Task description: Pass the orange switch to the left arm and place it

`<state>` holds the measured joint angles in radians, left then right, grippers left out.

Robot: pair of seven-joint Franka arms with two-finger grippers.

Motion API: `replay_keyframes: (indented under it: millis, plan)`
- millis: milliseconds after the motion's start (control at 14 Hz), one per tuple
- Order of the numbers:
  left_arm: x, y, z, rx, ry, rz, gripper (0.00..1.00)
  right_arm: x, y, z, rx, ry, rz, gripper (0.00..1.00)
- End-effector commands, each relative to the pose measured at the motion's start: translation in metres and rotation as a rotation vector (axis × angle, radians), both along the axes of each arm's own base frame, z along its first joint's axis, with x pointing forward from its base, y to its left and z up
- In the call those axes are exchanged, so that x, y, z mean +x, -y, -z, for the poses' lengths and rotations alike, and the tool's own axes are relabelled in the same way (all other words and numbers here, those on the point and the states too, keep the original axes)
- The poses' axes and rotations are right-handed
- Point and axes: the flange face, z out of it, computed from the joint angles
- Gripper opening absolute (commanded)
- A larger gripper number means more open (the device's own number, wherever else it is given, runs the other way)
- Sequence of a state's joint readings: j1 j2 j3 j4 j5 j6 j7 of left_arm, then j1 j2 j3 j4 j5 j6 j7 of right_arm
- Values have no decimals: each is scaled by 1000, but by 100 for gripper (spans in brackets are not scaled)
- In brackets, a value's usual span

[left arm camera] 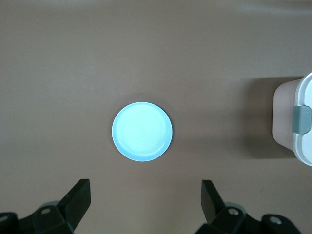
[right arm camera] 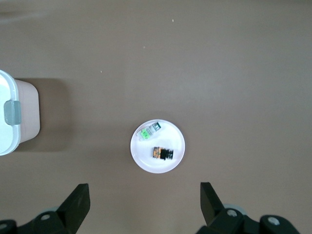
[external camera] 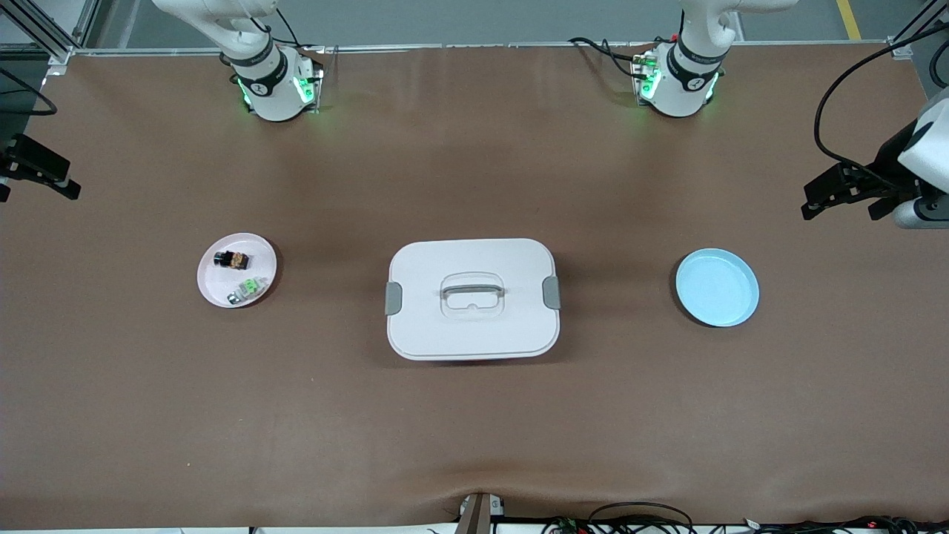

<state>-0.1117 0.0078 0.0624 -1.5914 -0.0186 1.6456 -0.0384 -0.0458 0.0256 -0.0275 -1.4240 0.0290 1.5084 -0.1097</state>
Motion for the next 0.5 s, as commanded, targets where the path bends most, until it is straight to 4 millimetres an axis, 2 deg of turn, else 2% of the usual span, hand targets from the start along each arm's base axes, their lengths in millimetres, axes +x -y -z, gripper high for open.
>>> replay_keyframes:
  millis: [0, 214, 357, 429]
  plan:
    - [1, 1, -5, 7, -2, -3, 100, 6, 17, 0, -10, 19, -1, 100]
    - [1, 2, -6, 6, 0, 0, 100, 29, 29, 40, -31, -41, 3, 100]
    - [1, -2, -5, 6, -2, 3, 100, 38, 35, 50, -103, -31, -7, 100]
    - [1, -1, -6, 4, 1, 3, 100, 44, 37, 63, -101, -54, -2, 100]
